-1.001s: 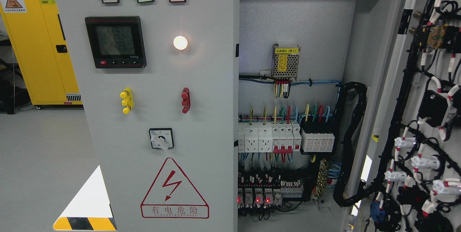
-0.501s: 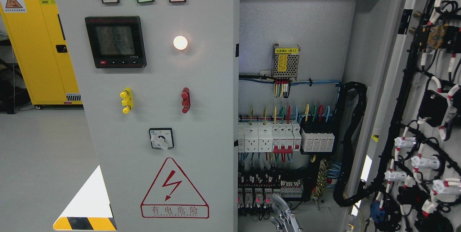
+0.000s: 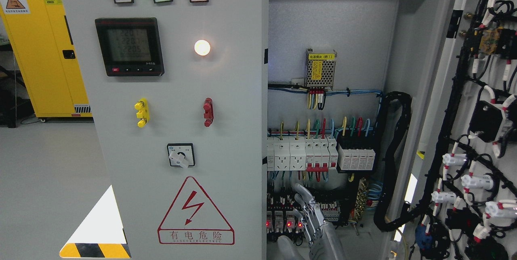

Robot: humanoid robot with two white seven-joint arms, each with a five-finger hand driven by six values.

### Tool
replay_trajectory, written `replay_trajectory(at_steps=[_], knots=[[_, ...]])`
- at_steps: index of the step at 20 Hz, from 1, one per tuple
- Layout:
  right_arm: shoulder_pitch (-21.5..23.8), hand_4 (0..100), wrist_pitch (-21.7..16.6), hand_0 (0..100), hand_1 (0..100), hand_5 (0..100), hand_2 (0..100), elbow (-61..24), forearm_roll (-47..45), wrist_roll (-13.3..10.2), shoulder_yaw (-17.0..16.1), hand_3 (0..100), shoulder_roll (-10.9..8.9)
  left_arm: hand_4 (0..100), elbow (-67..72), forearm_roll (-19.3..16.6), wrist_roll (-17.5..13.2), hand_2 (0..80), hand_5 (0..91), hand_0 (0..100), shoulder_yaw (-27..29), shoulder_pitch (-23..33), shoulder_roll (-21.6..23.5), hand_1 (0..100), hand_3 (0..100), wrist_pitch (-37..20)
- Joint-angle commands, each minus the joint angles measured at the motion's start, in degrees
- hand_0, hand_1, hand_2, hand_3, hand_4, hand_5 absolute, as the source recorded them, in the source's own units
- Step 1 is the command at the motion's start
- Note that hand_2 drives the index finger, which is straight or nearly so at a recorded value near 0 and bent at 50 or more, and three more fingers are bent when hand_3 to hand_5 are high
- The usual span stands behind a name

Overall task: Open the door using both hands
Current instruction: 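Raise the right hand up into the cabinet behind the lit door's edge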

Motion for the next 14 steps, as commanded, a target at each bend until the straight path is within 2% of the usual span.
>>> replay_trajectory(at_steps=[1,7,14], knots=[[-6.1,0,0.1,0,50,0,4,5.5,1.9,0.0,-0.3,0,1.10,0,-0.1,0.0,0.0,0.0,0.0,12,0.0,0.0,0.4,56,0,0.1],[-13.0,0,0.1,0,50,0,4,12.3,1.4,0.1,-1.1,0,1.19,0,0.0,-0.1,-0.1,0.0,0.0,12,0.0,0.0,-0.2,56,0,0.1],[-18.6,0,0.3,0,50,0,4,18.2,0.9,0.5,-2.2,0,1.19,0,-0.1,-0.1,-0.1,0.0,0.0,12,0.0,0.0,-0.2,56,0,0.1]])
